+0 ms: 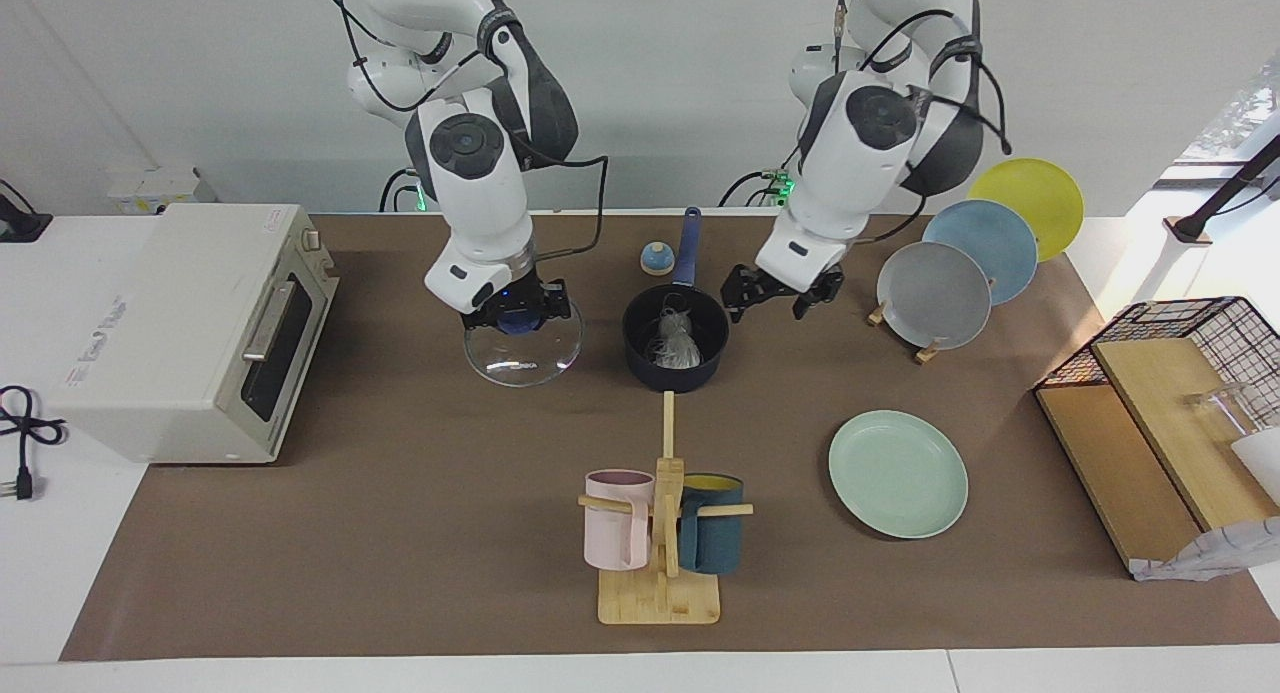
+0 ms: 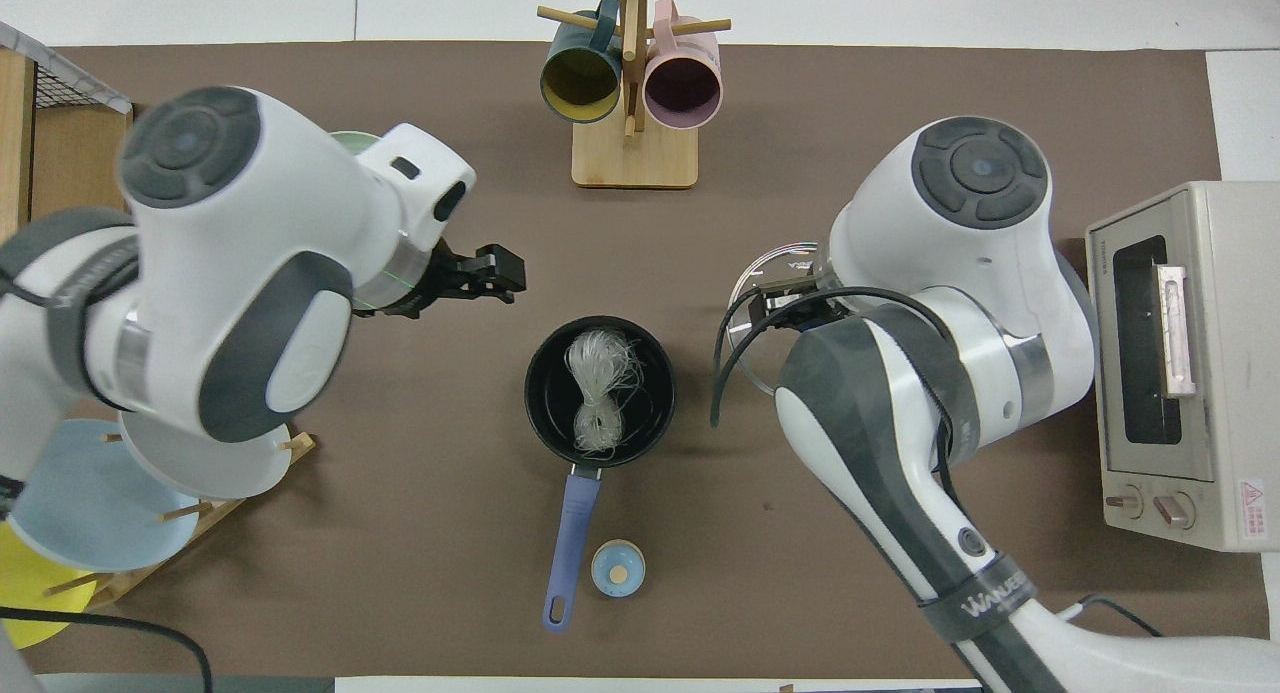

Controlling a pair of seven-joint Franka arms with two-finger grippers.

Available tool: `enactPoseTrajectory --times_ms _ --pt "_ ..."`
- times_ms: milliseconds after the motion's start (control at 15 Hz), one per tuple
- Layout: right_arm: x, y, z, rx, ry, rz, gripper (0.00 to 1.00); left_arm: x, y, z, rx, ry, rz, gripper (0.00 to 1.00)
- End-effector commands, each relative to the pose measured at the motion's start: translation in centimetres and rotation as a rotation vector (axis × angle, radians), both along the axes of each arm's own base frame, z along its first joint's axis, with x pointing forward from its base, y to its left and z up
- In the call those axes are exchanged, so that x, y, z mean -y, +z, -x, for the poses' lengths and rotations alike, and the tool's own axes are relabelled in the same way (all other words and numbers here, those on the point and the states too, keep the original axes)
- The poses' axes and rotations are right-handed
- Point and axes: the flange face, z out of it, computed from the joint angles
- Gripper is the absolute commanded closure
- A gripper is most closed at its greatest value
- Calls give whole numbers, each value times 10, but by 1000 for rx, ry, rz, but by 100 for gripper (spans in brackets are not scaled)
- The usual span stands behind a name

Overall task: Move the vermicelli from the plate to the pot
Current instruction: 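Withdraw the left gripper while the right gripper carries the lid over the pot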

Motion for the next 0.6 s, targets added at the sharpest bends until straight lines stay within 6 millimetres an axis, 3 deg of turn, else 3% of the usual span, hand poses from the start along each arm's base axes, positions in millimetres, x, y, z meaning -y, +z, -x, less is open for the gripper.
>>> enactPoseTrajectory --times_ms 0,133,267,400,533 --pt "-51 18 19 16 -94 -16 62 -66 40 3 17 -47 -18 0" --pt "-96 18 40 42 -153 -30 63 -109 53 4 23 -109 -59 0" --pt "-111 18 50 44 -184 -35 67 -134 58 7 14 -156 -74 0" --pt "-140 11 69 38 -201 -42 70 -147 68 13 6 -161 -87 0" --pt "-171 -7 82 43 -225 -44 70 -148 70 16 -14 -152 -91 0"
